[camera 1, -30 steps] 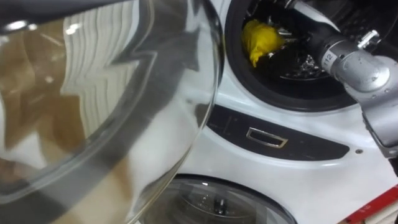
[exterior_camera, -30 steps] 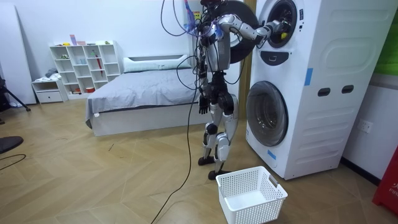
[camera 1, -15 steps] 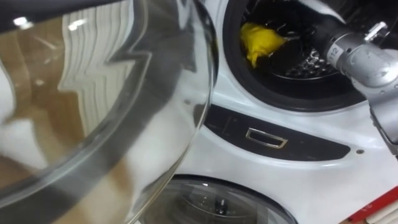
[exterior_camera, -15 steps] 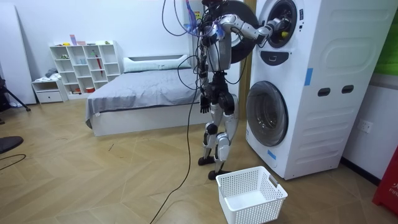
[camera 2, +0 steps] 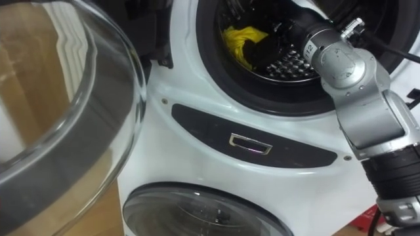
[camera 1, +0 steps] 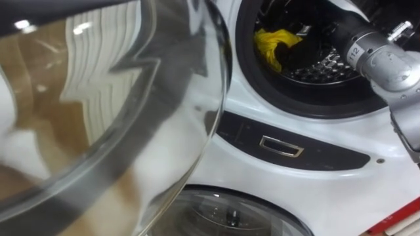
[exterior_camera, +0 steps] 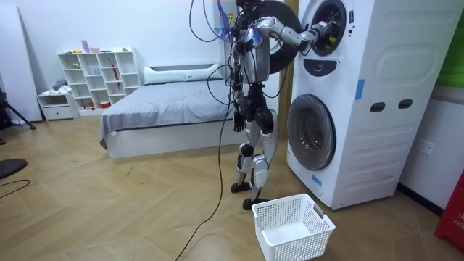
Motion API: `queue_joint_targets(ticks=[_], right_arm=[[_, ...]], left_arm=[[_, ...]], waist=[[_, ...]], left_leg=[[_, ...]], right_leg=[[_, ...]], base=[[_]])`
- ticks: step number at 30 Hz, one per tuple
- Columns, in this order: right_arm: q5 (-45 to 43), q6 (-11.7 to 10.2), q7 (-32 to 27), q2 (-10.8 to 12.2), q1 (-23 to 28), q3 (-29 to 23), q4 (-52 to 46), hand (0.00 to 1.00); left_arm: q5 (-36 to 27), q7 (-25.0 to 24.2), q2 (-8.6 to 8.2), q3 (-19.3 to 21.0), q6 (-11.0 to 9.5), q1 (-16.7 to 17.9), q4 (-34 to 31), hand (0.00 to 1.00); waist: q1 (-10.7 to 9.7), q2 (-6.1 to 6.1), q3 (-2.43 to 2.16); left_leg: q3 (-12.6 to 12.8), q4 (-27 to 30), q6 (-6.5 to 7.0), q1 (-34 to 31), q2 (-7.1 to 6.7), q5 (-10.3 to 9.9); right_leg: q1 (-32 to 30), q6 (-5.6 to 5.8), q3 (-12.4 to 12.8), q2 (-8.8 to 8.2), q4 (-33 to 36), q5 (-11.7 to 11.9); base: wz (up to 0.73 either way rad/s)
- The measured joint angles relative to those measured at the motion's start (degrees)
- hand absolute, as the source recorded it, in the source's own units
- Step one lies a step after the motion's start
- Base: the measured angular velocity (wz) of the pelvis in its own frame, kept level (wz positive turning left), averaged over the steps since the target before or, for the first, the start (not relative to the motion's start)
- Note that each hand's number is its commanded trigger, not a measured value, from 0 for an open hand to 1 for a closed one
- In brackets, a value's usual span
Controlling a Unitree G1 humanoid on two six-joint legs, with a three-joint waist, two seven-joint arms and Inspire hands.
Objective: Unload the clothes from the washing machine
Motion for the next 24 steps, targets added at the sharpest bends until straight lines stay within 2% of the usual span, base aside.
queue_joint_targets(ticks=[7, 10, 13, 15, 17, 20, 21, 22, 24], right_arm=[[0.2, 0.0, 0.1, -0.4, 0.0, 0.0, -1.4, 1.0], [0.1, 0.1, -0.1, -0.9, 0.2, 0.0, -4.2, 1.0], [0.1, 0.2, -2.0, -0.9, 1.3, -0.1, -9.4, 1.0], [0.0, 0.4, -3.5, -0.9, 2.7, -0.3, -14.5, 1.0], [-0.3, 0.4, -4.7, -0.8, 6.5, -2.6, -20.9, 1.0], [0.9, -0.2, -5.4, 0.8, 14.2, -5.0, -32.2, 1.0], [2.4, -1.0, -5.5, 2.0, 16.8, -5.5, -34.7, 1.0], [3.0, -1.2, -5.8, 2.6, 18.2, -6.0, -35.6, 1.0], [6.2, -1.4, -6.6, 5.4, 23.7, -8.2, -38.5, 1.0]], left_arm=[[-0.1, 0.0, 0.08, -0.9, -0.8, 0.1, 0.4, 0.0], [0.0, 0.0, 0.15, -0.7, -1.3, 0.3, 1.0, 0.0], [-0.3, 0.0, 0.16, -0.7, -1.8, 1.0, 1.1, 0.0], [-2.4, 0.0, 0.07, -0.8, -2.3, 1.0, 2.2, 0.0], [-3.4, 0.0, -0.04, -0.8, -2.5, 1.3, 2.6, 0.0], [-3.6, 0.0, -0.75, -0.7, -3.0, 1.4, 3.7, 0.0], [-4.5, 0.1, -1.02, -0.8, -3.2, 1.4, 3.8, 0.0], [-4.6, 0.1, -1.13, -0.8, -3.5, 1.4, 4.0, 0.0], [-7.2, 0.4, -1.53, -0.9, -4.8, 1.5, 4.1, 0.0]], waist=[[-0.2, -0.18, -0.11], [-1.0, -0.08, -0.04], [-1.9, -0.03, -0.03], [-2.1, 0.36, 0.02], [-2.1, 0.91, 0.08], [-2.8, 2.3, -0.15], [-3.4, 3.15, -0.1], [-3.5, 3.31, -0.17], [-3.9, 4.28, -0.18]], left_leg=[[0.2, -0.2, 0.0, 0.1, 0.0, 0.0], [0.2, -0.2, 0.0, 0.0, -0.01, 0.0], [0.2, -0.3, 0.0, 0.1, 0.03, 0.0], [1.1, -0.2, 0.0, 0.4, 0.13, 0.0], [1.5, -0.3, 0.0, 0.7, 0.15, 0.0], [1.8, -0.3, 0.0, 1.1, 0.02, 0.0], [1.8, -0.4, 0.0, 1.2, -0.01, 0.0], [1.9, -0.4, 0.0, 1.2, -0.01, 0.0], [2.7, -0.5, 0.0, 1.7, 0.05, 0.0]], right_leg=[[-0.3, 0.0, -0.1, 0.01, 0.0, 0.0], [-0.4, 0.0, 0.0, -0.21, 0.0, 0.0], [-0.4, 0.0, 0.5, -0.15, 0.0, 0.0], [-0.4, 0.0, 2.0, -0.11, -0.2, 0.0], [-0.4, 0.0, 3.1, -0.08, -0.2, 0.0], [-0.2, 0.0, 3.3, -0.26, -0.1, 0.0], [-0.1, 0.0, 3.3, -0.3, -0.1, 0.0], [0.0, 0.0, 3.3, -0.3, -0.1, 0.0], [0.0, 0.01, 3.4, -0.28, -0.1, 0.0]], base=[[0.0], [0.01], [-0.06], [-0.24], [-0.23], [-0.16], [0.0], [0.0], [0.0]])
